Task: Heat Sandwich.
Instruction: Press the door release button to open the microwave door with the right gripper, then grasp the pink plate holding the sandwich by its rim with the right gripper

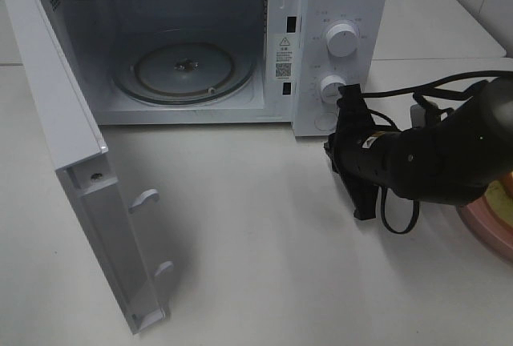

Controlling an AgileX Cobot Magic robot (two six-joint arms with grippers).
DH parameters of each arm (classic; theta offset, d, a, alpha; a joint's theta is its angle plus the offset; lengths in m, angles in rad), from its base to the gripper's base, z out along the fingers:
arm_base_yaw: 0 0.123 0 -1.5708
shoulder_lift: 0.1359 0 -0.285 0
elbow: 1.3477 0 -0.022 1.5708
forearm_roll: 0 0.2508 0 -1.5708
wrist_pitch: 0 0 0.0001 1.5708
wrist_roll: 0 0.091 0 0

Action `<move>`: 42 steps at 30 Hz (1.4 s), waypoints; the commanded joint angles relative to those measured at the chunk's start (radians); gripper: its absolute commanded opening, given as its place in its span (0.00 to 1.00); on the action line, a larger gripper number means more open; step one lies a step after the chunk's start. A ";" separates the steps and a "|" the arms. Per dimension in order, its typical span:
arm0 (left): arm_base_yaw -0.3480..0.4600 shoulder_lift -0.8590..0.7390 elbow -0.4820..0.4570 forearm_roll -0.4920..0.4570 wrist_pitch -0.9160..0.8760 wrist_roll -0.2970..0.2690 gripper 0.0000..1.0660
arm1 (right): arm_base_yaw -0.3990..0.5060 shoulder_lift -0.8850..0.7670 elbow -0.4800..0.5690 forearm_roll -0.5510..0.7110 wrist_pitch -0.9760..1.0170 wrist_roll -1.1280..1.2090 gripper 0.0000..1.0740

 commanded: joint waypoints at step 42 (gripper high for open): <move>0.001 -0.016 -0.005 0.004 0.004 -0.005 0.96 | -0.005 -0.429 0.017 -0.535 1.261 -1.113 0.12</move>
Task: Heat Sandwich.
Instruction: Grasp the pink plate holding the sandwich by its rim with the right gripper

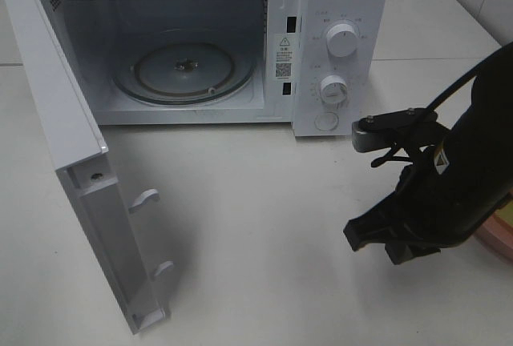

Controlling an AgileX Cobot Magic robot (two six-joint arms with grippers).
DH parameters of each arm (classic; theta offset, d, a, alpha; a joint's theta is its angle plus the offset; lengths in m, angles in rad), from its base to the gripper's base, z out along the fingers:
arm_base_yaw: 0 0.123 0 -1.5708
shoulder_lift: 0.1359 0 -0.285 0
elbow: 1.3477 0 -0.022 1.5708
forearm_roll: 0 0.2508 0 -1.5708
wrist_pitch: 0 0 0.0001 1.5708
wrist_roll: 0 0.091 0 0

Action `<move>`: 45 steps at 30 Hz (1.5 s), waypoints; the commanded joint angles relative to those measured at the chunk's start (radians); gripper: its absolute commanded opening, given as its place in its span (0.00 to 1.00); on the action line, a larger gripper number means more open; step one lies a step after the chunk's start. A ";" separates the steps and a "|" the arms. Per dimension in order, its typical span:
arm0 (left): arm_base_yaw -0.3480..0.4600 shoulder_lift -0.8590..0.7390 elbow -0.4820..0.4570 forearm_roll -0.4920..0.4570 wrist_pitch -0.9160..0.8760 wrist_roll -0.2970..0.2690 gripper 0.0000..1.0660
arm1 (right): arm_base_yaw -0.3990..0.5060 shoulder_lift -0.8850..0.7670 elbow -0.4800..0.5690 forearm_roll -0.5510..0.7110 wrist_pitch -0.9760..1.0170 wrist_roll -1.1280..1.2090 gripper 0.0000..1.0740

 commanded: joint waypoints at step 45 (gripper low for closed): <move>0.001 -0.016 -0.005 0.004 0.004 -0.005 0.96 | -0.261 -0.008 -0.211 -0.090 0.317 -0.293 0.79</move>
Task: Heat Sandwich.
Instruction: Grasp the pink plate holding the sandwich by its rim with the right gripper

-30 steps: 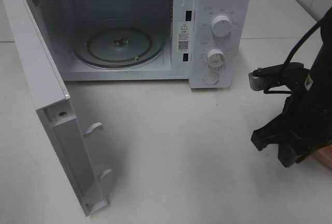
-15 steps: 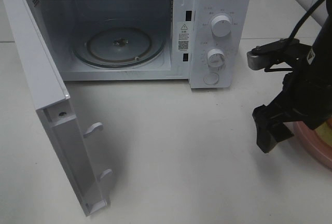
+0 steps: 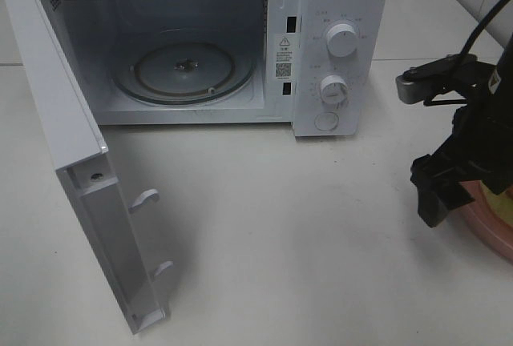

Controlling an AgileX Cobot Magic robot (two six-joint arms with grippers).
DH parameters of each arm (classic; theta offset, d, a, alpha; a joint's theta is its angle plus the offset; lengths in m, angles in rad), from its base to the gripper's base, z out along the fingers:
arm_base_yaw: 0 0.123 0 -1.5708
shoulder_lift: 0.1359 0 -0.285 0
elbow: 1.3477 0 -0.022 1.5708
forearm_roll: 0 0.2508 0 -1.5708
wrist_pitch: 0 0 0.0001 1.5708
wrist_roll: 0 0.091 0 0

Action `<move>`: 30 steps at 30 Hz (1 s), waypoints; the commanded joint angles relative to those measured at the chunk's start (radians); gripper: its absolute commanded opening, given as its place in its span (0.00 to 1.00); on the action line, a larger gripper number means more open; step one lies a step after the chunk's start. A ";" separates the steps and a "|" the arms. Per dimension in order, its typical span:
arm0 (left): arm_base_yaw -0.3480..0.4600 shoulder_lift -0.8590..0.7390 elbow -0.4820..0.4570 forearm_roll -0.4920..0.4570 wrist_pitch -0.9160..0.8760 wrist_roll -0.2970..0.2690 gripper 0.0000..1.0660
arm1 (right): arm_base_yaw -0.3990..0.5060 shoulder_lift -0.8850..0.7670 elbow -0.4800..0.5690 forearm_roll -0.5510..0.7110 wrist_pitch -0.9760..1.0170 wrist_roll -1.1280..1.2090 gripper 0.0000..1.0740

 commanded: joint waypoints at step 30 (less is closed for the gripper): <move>0.001 -0.016 -0.005 0.004 0.004 -0.005 0.96 | -0.210 0.174 -0.003 -0.045 -0.235 0.017 0.76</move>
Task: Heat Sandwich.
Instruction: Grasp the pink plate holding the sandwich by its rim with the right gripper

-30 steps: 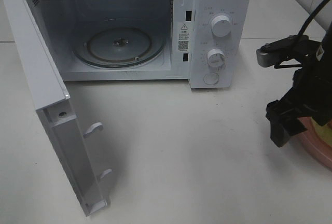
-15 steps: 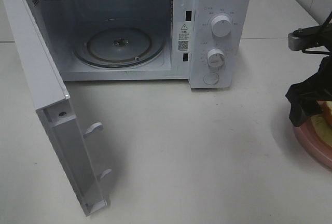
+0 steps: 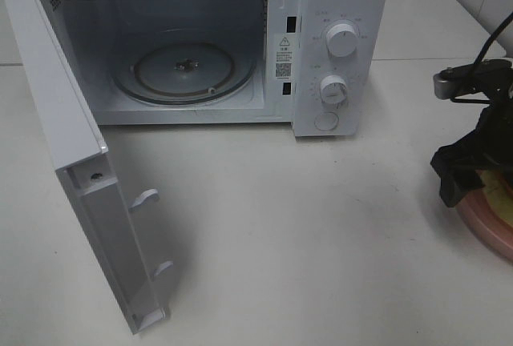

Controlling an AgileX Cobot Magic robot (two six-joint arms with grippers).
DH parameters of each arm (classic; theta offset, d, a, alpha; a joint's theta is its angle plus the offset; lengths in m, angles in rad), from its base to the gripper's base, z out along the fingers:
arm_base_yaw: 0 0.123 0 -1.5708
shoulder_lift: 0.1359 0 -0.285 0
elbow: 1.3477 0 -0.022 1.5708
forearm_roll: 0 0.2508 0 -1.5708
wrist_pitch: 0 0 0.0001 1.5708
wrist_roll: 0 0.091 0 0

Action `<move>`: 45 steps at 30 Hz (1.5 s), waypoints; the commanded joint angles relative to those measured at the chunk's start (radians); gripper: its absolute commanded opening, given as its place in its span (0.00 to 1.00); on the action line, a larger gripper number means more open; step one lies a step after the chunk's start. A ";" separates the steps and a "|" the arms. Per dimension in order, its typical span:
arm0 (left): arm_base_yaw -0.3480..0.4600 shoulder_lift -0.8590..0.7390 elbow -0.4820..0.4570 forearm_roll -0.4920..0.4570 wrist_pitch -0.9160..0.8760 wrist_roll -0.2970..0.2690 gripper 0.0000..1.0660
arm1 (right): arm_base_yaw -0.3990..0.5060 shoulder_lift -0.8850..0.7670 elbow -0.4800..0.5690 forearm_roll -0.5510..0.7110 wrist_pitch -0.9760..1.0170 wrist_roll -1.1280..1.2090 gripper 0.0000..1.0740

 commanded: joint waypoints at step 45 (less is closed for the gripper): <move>0.001 -0.016 -0.005 0.004 0.004 -0.005 0.96 | -0.041 0.208 -0.003 -0.009 -0.056 0.113 0.00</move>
